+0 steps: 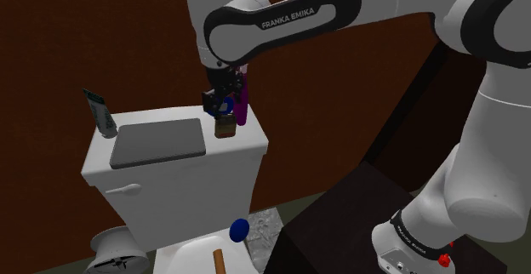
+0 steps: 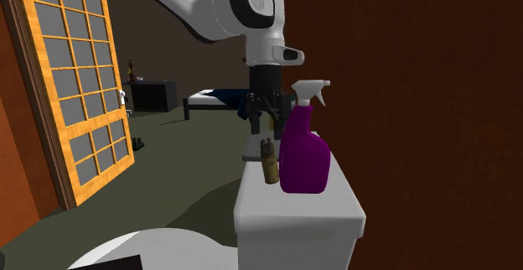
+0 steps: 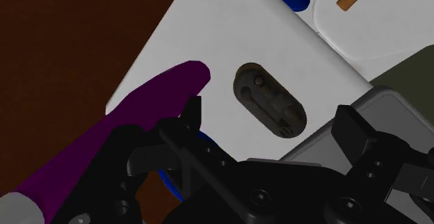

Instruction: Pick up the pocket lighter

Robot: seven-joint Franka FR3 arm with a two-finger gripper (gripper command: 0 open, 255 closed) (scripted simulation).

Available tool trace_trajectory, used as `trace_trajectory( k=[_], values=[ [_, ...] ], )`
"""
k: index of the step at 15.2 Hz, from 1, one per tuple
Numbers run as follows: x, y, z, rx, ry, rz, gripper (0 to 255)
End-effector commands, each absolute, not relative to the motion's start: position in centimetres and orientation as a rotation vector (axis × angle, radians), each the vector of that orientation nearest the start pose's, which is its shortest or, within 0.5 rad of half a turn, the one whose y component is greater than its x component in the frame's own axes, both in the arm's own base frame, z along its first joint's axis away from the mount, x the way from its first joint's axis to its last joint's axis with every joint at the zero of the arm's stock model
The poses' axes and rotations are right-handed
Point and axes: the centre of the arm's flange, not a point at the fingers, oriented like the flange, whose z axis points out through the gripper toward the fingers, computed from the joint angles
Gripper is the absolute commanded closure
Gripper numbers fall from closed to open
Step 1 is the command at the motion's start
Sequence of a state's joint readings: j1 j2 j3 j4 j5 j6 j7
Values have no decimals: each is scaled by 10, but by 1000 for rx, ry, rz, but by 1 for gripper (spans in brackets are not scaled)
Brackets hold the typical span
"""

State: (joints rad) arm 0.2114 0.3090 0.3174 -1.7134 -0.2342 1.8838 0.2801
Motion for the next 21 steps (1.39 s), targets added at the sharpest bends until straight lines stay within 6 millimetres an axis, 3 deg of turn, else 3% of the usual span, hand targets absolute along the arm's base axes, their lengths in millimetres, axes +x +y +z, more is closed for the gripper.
trace_trajectory(
  k=[1, 7, 8, 17, 21],
  values=[
    [560, 291, 395, -3257, -540, 104, 0],
    [560, 291, 371, -3257, -540, 104, 0],
    [560, 291, 371, -3257, -540, 104, 255],
    [560, 291, 371, -3257, -540, 104, 255],
    [560, 291, 392, -3257, -540, 104, 255]
  ],
)
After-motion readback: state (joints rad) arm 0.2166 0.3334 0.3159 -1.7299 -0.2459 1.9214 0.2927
